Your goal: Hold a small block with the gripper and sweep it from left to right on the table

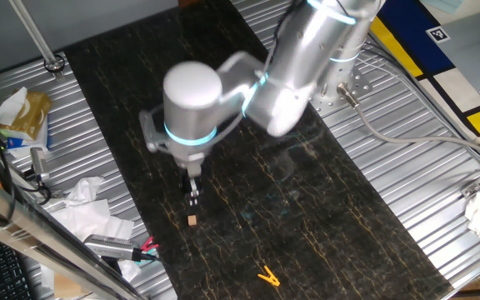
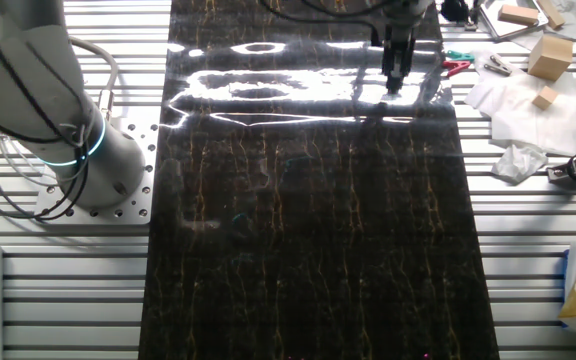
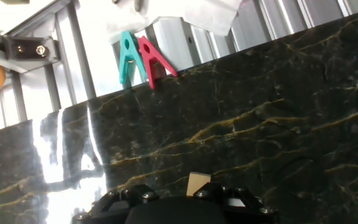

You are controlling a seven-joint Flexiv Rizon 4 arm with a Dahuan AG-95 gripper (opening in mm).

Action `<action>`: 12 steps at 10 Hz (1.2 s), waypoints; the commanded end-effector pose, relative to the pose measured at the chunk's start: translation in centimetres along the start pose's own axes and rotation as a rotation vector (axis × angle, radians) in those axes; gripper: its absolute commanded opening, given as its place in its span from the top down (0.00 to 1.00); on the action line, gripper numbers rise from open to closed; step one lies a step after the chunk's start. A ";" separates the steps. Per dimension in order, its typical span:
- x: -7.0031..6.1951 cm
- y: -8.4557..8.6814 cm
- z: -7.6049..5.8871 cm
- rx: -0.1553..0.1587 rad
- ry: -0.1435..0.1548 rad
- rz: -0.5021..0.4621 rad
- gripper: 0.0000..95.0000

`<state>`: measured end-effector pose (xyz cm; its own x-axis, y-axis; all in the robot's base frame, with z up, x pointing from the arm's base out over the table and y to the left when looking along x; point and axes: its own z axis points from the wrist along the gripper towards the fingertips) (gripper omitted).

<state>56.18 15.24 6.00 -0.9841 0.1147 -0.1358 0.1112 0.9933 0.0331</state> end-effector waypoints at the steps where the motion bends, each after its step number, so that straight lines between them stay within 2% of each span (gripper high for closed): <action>1: -0.1 -1.9 0.5 -0.003 -0.005 -0.037 0.60; 5: -0.3 -2.9 0.8 0.011 -0.002 -0.077 0.60; 6: -0.4 -3.0 0.9 0.006 -0.001 -0.096 0.60; 7: -0.3 -3.0 0.8 0.011 0.002 -0.125 0.80; 9: -0.3 -3.0 0.8 0.009 0.021 -0.155 0.80; 12: -0.4 -2.9 0.9 0.006 0.014 -0.107 0.80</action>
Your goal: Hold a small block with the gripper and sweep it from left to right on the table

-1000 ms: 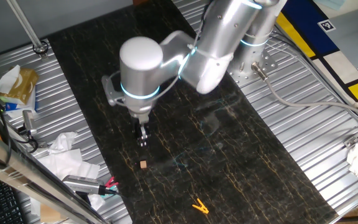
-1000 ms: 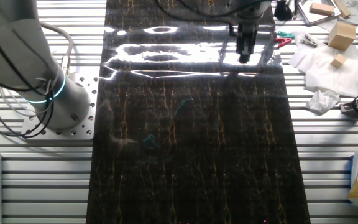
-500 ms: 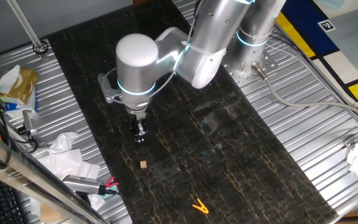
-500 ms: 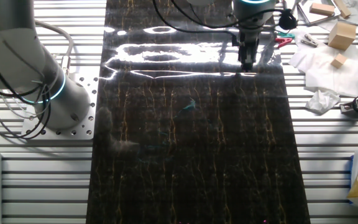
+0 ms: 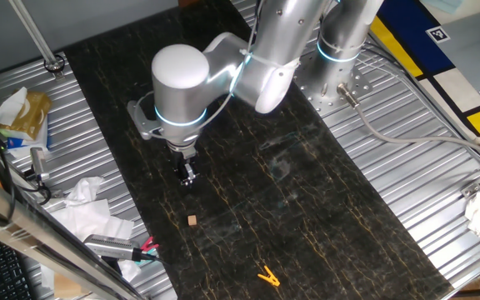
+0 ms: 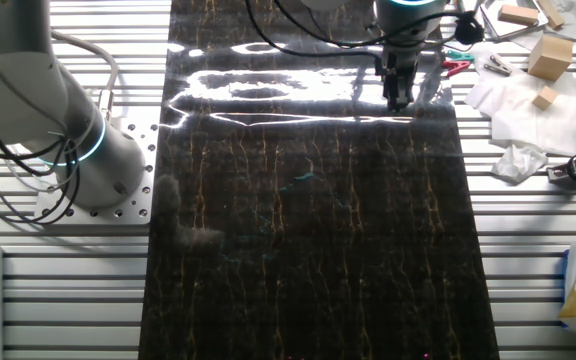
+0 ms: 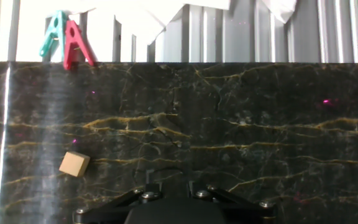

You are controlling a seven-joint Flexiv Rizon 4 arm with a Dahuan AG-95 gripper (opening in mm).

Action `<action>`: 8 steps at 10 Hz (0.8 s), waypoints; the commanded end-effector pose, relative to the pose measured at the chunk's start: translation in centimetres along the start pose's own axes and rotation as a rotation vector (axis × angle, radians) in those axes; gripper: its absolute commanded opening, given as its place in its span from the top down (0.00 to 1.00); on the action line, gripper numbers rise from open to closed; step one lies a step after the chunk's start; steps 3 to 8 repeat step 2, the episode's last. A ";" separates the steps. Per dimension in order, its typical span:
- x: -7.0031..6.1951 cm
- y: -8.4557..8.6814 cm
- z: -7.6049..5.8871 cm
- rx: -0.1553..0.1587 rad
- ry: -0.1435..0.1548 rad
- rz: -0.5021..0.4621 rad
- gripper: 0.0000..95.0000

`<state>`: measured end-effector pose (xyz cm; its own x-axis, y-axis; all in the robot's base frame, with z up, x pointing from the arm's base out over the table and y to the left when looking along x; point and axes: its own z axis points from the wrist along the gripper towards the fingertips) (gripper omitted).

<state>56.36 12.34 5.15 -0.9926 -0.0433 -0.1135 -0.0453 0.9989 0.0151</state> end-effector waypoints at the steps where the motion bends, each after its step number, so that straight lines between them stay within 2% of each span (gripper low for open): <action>1: 0.0 0.0 0.0 0.010 -0.010 0.056 0.80; 2: 0.0 0.0 0.1 0.011 -0.011 0.088 0.80; 8: 0.0 0.0 0.1 0.011 -0.011 0.088 0.80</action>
